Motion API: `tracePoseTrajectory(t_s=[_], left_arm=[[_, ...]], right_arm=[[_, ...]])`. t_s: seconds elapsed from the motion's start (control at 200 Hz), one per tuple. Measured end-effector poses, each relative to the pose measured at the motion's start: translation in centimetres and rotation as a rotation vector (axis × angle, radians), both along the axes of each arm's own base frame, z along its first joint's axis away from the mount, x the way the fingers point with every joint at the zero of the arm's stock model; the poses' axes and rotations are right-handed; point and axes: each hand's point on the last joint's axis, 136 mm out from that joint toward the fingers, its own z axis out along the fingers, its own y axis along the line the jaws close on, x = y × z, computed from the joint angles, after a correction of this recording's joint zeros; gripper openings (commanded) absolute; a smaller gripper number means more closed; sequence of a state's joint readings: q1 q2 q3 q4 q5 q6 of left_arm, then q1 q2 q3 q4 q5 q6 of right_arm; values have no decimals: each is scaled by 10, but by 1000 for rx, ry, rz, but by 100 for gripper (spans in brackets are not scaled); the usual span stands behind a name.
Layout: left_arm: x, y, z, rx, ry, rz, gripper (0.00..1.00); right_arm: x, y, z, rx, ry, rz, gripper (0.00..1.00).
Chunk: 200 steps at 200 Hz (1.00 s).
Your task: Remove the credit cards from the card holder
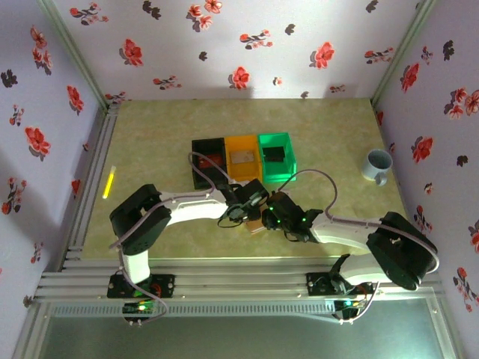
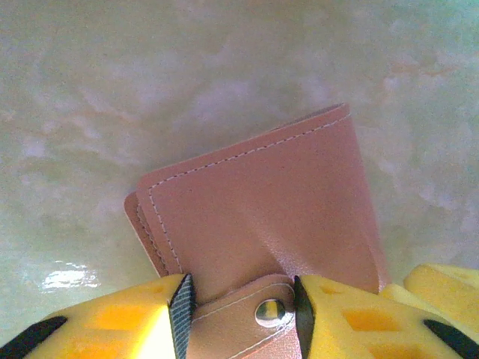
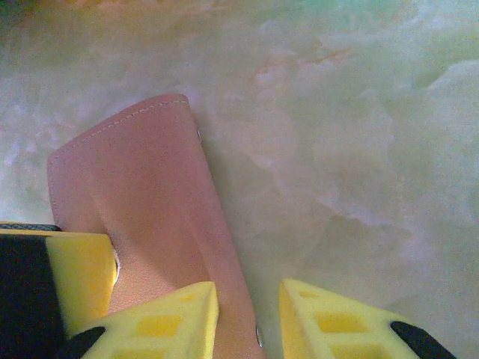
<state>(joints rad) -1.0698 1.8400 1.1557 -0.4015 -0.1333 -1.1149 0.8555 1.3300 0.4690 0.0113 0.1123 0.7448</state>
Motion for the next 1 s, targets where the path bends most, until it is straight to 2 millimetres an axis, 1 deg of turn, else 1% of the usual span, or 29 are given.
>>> tracePoseTrajectory(t_s=[0.18, 0.26, 0.35, 0.395, 0.535, 0.64, 0.74, 0.9, 0.96, 1.0], left_arm=[[0, 0, -1, 4, 1, 1, 40], [0, 0, -2, 6, -1, 1, 43], [0, 0, -3, 8, -3, 0, 48], [0, 1, -5, 13, -1, 1, 49], [1, -1, -6, 24, -3, 1, 42], [2, -2, -6, 32, -6, 2, 41], [2, -2, -7, 36, -6, 1, 36], [2, -2, -8, 39, -10, 2, 35], [2, -2, -8, 40, -10, 3, 31], [2, -2, -8, 40, -11, 2, 30]], right_arm=[[0, 0, -1, 5, -3, 0, 28], [0, 1, -1, 9, -5, 0, 28], [0, 1, -2, 11, -2, -3, 28], [0, 0, -3, 9, 1, -8, 27], [1, 0, -5, 11, 6, -18, 27], [1, 0, -5, 12, 6, -18, 27], [1, 0, -4, 14, 4, -18, 27], [1, 0, -4, 17, 2, -18, 27], [1, 0, -4, 19, 1, -18, 28], [1, 0, -4, 19, 1, -18, 27]])
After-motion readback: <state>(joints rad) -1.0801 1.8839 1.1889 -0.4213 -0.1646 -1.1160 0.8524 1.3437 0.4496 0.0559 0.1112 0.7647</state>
